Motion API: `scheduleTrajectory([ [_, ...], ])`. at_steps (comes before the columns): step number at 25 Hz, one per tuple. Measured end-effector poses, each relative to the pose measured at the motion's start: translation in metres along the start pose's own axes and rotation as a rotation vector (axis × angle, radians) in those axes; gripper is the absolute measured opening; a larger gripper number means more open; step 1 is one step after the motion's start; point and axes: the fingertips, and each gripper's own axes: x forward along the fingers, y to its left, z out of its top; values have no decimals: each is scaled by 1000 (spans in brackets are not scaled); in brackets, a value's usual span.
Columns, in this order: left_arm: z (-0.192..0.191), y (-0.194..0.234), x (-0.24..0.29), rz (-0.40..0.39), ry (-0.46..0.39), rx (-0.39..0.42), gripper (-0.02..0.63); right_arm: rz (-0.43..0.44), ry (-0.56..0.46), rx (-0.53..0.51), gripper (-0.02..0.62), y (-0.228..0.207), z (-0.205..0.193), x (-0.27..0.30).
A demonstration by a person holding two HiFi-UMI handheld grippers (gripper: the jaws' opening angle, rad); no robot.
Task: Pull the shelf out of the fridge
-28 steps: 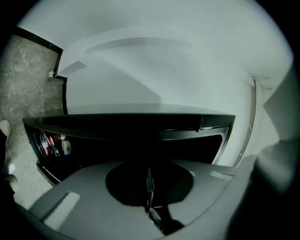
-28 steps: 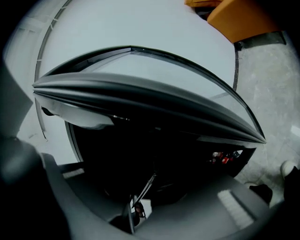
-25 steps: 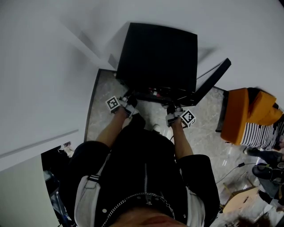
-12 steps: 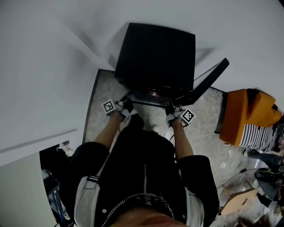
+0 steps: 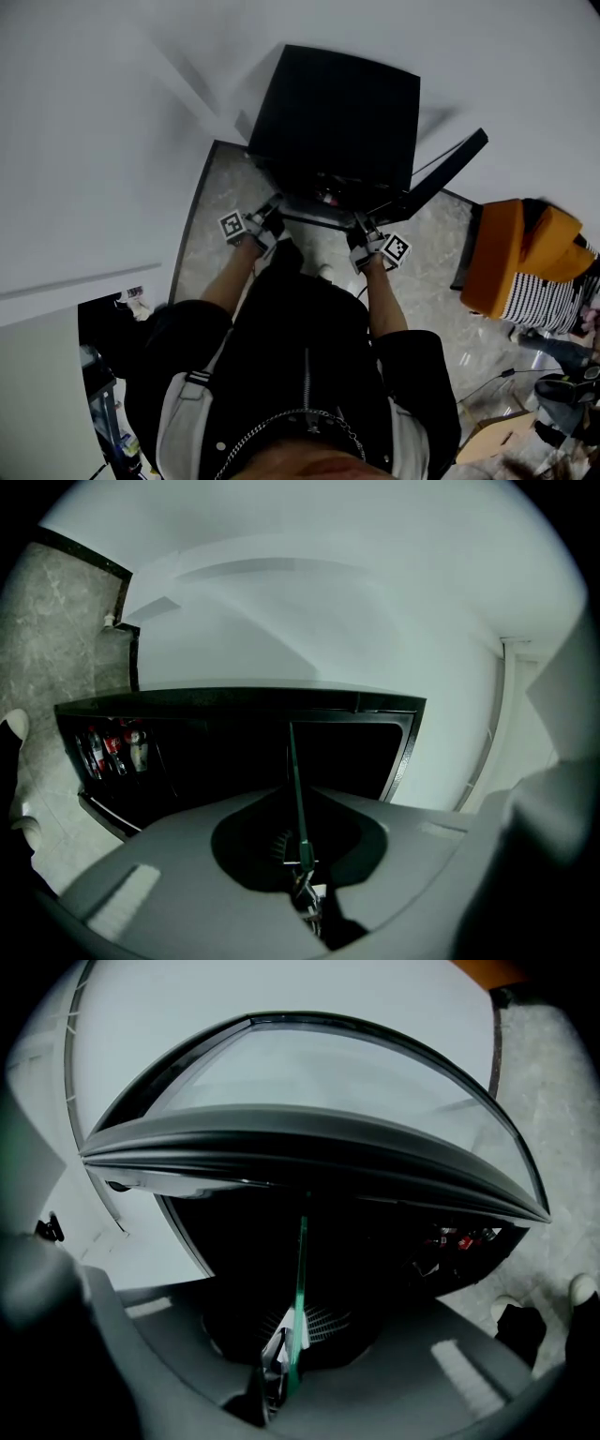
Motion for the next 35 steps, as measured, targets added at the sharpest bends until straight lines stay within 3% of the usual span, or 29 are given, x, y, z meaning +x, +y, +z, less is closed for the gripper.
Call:
scheduleTrajectory([
  [30,-52,-34,-61,-36,-103,46,23,67,102,-83,25,37,-32,-45],
  [35,-57,-35,-69,-32,-110,53,23,73,101,-60,23,39,-39,-52],
])
